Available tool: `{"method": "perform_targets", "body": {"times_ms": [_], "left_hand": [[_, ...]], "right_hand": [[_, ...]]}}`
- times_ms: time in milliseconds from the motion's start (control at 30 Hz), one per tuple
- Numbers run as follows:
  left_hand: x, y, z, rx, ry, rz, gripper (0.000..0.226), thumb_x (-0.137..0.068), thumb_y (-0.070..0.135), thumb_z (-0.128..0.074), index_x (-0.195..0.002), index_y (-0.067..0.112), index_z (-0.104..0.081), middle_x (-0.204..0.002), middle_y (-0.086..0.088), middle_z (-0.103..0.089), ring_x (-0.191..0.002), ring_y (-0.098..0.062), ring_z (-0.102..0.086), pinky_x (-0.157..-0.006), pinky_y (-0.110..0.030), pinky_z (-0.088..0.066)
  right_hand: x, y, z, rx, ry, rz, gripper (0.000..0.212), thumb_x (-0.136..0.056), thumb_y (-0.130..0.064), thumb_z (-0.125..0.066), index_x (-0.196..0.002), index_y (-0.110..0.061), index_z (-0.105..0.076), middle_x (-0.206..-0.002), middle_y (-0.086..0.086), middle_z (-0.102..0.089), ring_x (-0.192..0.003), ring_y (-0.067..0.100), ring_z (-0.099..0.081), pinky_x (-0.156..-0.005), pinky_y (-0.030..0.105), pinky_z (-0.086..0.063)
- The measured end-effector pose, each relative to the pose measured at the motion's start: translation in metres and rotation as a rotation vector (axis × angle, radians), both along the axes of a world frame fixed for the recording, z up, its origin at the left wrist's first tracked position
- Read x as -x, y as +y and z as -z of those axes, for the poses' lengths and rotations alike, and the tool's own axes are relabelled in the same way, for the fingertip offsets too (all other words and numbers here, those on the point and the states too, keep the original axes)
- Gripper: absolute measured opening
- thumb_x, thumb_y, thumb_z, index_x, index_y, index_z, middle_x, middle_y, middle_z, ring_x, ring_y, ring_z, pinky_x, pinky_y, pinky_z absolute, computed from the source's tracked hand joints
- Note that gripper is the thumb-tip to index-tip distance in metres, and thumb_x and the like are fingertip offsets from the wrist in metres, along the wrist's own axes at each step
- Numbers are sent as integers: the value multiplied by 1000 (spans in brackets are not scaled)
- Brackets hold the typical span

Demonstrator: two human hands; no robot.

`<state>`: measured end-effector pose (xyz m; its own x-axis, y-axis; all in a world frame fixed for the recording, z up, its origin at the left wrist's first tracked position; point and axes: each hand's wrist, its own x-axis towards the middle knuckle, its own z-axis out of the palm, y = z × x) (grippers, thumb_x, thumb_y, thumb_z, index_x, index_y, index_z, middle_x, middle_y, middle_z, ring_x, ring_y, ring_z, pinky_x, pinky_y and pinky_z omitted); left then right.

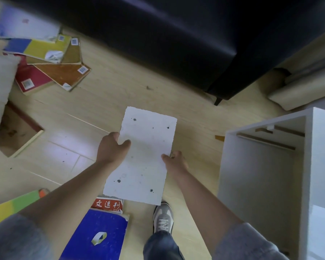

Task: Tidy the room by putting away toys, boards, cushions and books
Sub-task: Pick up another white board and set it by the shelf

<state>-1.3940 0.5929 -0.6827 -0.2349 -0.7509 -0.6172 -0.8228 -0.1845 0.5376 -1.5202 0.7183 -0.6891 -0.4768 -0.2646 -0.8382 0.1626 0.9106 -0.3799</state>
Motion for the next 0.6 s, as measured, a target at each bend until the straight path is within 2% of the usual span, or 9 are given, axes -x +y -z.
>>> {"method": "perform_targets", "body": {"times_ms": [67, 133, 167, 233, 267, 333, 400, 500, 600], "left_hand": [[-2, 10, -22, -8, 6, -16, 40, -88, 26, -56, -123, 7, -55, -120, -6, -59, -108, -24, -55, -84, -25, -38], [-7, 21, -47, -14, 19, -15, 39, -90, 20, -56, -128, 8, -54, -129, -5, -58, -110, -21, -55, -77, -15, -40], [-10, 26, -61, -19, 24, -6, 37, -91, 19, -56, -126, 8, -56, -128, -4, -59, -108, -19, -56, -74, -12, -41], [-23, 36, -91, -36, 31, 4, 34, -91, 18, -56, -124, 9, -59, -126, -4, -61, -112, -18, -56, -82, -16, -38], [-30, 40, -106, -46, 37, 3, 33, -91, 17, -56, -123, 9, -60, -125, -5, -62, -114, -18, -56, -86, -18, -36], [-44, 45, -141, -53, 46, 4, 32, -92, 16, -55, -123, 9, -60, -124, -5, -63, -114, -18, -57, -89, -21, -37], [-57, 47, -176, -36, 62, -2, 31, -92, 16, -54, -122, 9, -61, -124, -5, -64, -114, -18, -57, -88, -19, -36], [-78, 48, -241, 12, 79, 3, 27, -92, 14, -54, -117, 9, -65, -120, -5, -65, -109, -17, -59, -85, -18, -36], [-99, 43, -298, 101, 91, 2, 22, -92, 12, -52, -106, 10, -69, -113, -3, -67, -93, -14, -56, -79, -20, -35]], "right_hand": [[-4, 6, -22, -12, 33, -7, 29, -95, -29, -48, -120, -14, -46, -100, 4, -56, -75, 17, -49, -50, 24, -30], [-10, 12, -46, 1, 45, 6, 19, -93, -27, -49, -110, -20, -44, -88, -2, -52, -70, 13, -45, -50, 25, -29], [-14, 14, -59, 14, 43, 7, 20, -93, -27, -49, -112, -20, -46, -90, -2, -54, -72, 13, -47, -52, 25, -31], [-25, 18, -91, 40, 24, 22, 35, -94, -27, -50, -127, -14, -48, -111, 0, -59, -86, 17, -53, -62, 25, -38], [-29, 19, -107, 51, 18, 49, 40, -94, -26, -50, -131, -12, -48, -112, 0, -59, -88, 18, -55, -65, 26, -42], [-36, 18, -143, 93, 0, 139, 39, -93, -26, -52, -129, -12, -51, -103, -2, -61, -87, 17, -58, -75, 33, -53], [-43, 16, -181, 161, -24, 242, 34, -92, -25, -54, -123, -12, -55, -99, -2, -63, -83, 15, -60, -85, 39, -55], [-60, 14, -248, 249, -65, 325, 27, -92, -22, -55, -118, -16, -57, -89, -3, -63, -79, 14, -61, -89, 41, -53], [-82, 9, -306, 313, -49, 302, 29, -92, -23, -57, -120, -17, -58, -91, -3, -65, -92, 17, -65, -89, 37, -55]]}}
